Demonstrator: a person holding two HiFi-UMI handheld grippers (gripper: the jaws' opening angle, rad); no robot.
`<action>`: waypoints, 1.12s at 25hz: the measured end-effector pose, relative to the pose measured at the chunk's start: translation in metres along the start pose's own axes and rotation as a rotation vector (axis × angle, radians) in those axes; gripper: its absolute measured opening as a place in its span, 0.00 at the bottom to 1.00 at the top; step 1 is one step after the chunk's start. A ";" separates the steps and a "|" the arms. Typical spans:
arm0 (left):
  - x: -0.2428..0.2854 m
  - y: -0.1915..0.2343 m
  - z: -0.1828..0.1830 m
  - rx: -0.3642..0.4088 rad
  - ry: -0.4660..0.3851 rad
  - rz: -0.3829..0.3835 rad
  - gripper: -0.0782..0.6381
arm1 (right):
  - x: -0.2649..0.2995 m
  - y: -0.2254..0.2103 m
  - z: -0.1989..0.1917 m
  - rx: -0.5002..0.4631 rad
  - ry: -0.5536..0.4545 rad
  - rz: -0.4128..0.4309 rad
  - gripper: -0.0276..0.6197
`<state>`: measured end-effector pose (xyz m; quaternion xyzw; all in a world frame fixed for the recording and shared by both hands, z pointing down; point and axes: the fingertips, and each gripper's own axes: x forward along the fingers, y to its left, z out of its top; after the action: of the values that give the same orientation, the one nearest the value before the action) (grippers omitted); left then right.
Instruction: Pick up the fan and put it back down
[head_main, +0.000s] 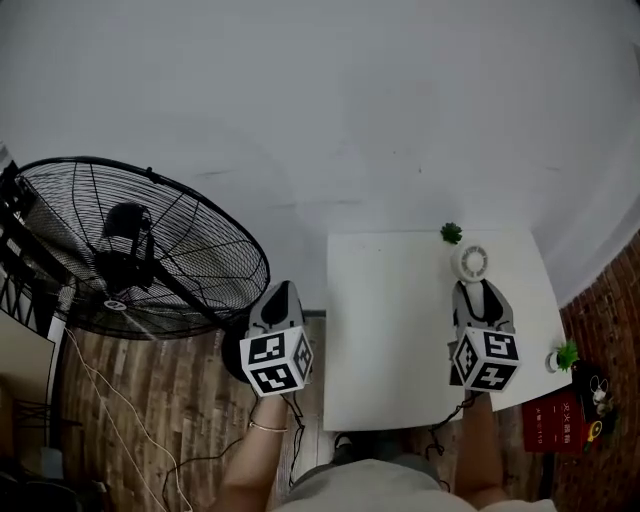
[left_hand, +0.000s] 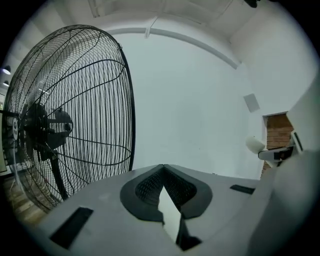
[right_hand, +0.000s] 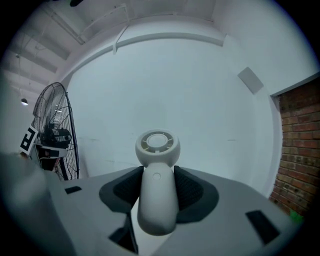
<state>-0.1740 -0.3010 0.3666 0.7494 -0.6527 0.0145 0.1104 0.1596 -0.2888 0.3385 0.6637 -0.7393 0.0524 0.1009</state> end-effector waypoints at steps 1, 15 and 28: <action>0.000 0.002 -0.005 0.000 0.010 0.004 0.12 | 0.003 0.002 -0.005 0.002 0.012 0.004 0.34; 0.013 0.032 -0.102 -0.055 0.188 0.068 0.12 | 0.052 0.023 -0.103 0.031 0.225 0.060 0.34; -0.005 0.049 -0.184 -0.112 0.319 0.133 0.12 | 0.052 0.044 -0.199 0.038 0.421 0.102 0.33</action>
<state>-0.2005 -0.2683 0.5525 0.6855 -0.6746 0.1041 0.2532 0.1264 -0.2921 0.5464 0.6016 -0.7335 0.2089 0.2375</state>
